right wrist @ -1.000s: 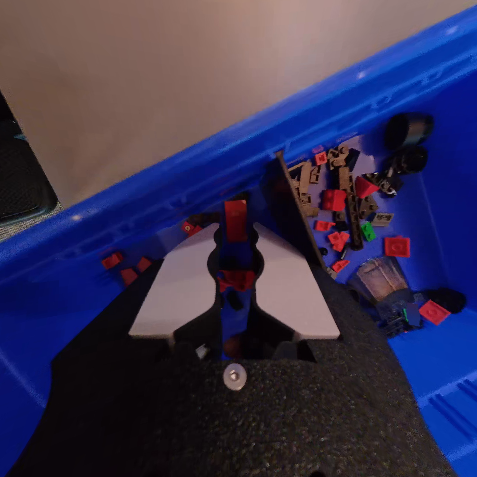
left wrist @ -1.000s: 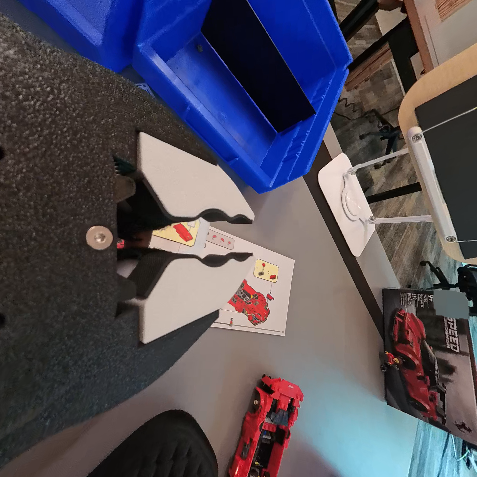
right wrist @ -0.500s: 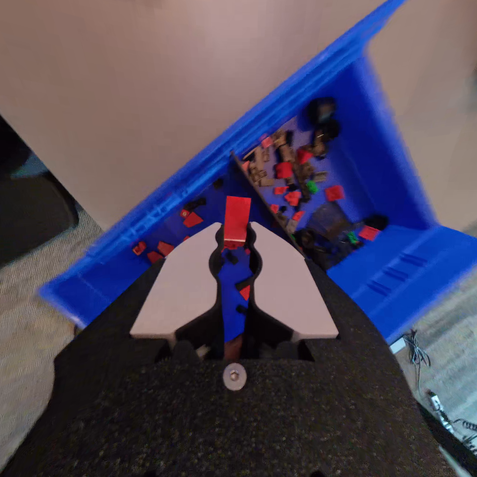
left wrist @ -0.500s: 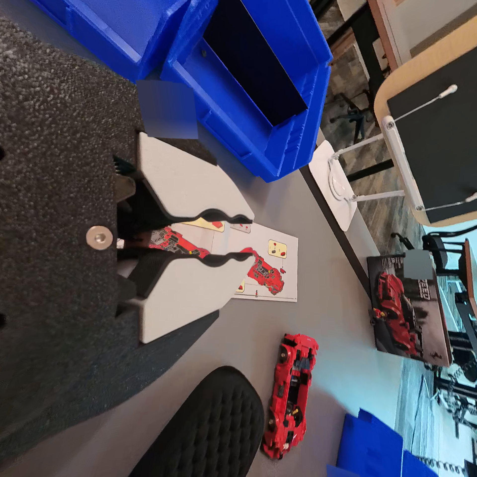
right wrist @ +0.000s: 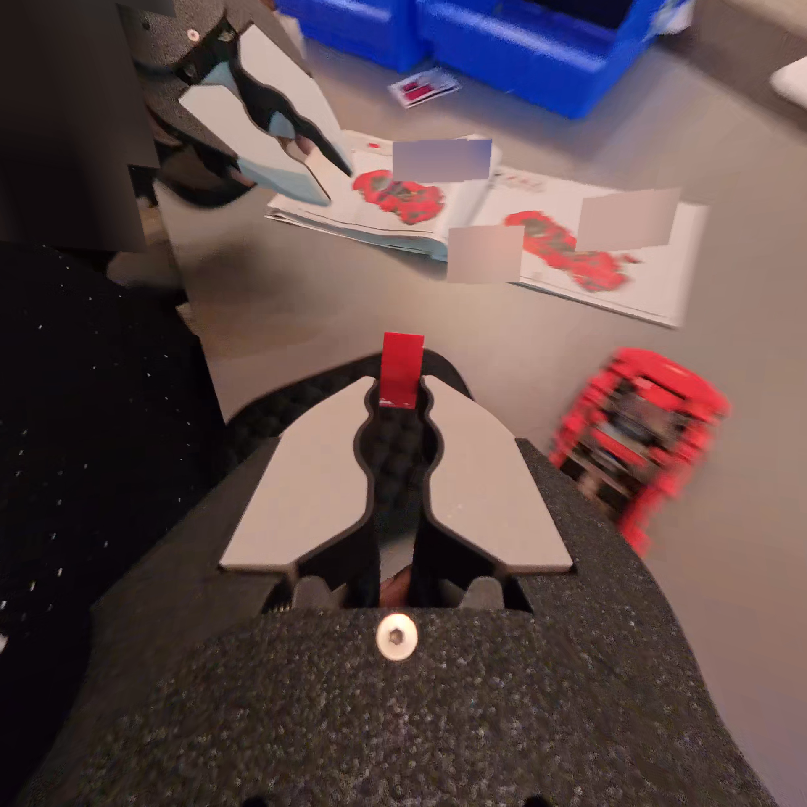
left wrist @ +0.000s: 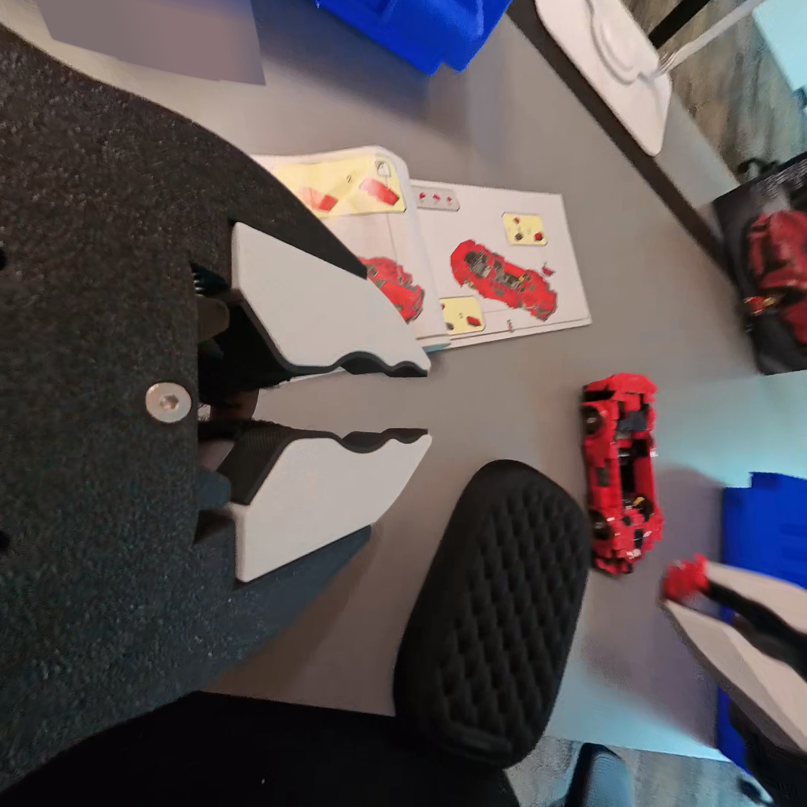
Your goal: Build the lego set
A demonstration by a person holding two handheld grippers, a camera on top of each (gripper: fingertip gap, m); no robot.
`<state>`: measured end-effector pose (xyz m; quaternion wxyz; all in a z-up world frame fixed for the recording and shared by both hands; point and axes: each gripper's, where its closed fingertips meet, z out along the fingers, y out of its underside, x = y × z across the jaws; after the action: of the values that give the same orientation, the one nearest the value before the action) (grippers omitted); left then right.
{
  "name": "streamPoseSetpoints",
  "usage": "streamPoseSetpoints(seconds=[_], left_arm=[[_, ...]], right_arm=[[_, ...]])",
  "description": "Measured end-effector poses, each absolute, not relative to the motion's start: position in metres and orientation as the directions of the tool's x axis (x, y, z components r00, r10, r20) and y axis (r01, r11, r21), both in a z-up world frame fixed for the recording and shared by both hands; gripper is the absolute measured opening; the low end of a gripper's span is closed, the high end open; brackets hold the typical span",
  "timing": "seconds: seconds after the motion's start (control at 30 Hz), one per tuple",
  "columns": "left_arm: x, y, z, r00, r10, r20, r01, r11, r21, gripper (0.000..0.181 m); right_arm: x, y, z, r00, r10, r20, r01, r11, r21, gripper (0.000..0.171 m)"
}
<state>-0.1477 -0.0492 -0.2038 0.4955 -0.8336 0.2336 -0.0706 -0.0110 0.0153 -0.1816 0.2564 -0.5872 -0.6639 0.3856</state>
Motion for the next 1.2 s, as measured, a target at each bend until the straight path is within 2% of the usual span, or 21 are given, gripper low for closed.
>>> streamPoseSetpoints(seconds=[0.03,0.17,0.3,0.67,1.03,1.2], left_arm=[[-0.146,-0.052,-0.211,0.874,-0.473,-0.109,-0.33,-0.416,-0.847,0.022],[-0.151,-0.061,-0.227,0.866,-0.487,-0.119,-0.356,-0.431,-0.829,0.022],[-0.16,-0.06,-0.227,0.885,-0.462,-0.056,-0.268,-0.409,-0.872,0.022],[-0.169,-0.062,-0.23,0.88,-0.474,0.028,-0.159,-0.351,-0.923,0.022],[-0.173,-0.061,-0.227,0.881,-0.467,0.079,-0.104,-0.353,-0.93,0.023],[-0.173,-0.061,-0.23,0.878,-0.471,0.085,-0.108,-0.368,-0.924,0.023]], right_arm=[[-0.029,0.005,-0.193,-0.208,0.967,-0.149,0.6,0.006,-0.8,0.017],[-0.088,-0.015,-0.224,-0.247,0.952,-0.178,0.664,0.032,-0.747,0.016],[-0.119,-0.018,-0.248,-0.26,0.956,-0.135,0.741,0.108,-0.663,0.017],[-0.127,-0.022,-0.278,-0.237,0.965,-0.108,0.837,0.146,-0.527,0.017],[-0.129,-0.022,-0.28,-0.206,0.974,-0.094,0.846,0.129,-0.517,0.017],[-0.129,-0.022,-0.279,-0.204,0.973,-0.107,0.841,0.119,-0.527,0.023]])
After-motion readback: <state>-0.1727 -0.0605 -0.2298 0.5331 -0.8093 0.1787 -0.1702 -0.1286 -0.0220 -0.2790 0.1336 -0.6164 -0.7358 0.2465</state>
